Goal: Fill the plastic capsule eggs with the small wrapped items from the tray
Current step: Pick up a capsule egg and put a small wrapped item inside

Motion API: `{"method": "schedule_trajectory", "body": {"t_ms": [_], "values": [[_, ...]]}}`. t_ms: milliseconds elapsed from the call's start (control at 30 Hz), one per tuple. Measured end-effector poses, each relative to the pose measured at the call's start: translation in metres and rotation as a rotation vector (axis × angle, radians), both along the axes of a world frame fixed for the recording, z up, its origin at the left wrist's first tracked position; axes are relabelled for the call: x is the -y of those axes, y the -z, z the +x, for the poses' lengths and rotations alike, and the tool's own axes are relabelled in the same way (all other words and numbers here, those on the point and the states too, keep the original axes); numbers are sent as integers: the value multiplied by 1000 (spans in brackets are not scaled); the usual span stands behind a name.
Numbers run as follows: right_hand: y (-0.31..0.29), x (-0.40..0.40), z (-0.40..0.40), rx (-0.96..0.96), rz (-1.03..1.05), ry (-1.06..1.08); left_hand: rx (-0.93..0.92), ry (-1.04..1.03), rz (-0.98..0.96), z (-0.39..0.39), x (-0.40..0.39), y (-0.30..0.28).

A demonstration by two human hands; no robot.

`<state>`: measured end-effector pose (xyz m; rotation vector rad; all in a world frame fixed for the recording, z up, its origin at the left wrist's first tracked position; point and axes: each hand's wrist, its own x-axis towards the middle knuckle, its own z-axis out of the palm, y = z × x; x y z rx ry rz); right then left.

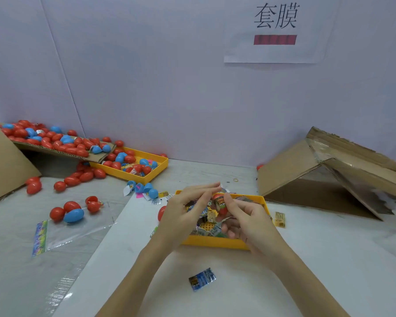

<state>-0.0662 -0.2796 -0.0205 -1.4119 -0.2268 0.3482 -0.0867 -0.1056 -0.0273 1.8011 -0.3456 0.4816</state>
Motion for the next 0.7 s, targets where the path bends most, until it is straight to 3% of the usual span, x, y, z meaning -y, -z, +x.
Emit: {"method": "schedule_trajectory", "body": {"t_ms": [67, 167, 233, 267, 367, 467, 700], "values": [[-7, 6, 16, -78, 79, 40, -13, -64, -22, 0, -3, -2], [-51, 39, 55, -240, 534, 55, -30, -135, -93, 1, -6, -4], [-87, 64, 78, -211, 805, 123, -60, -170, -97, 1, -4, -5], [-97, 72, 85, -177, 833, 162, -73, -189, -102, 1, -4, -5], [-85, 73, 84, -105, 567, 198, -95, -246, -96, 2, -4, -4], [-38, 54, 63, -62, 280, 88, -118, -322, -76, 6, -8, -2], [10, 15, 35, 42, -12, 15, -167, -507, -14, 11, -23, 6]]}}
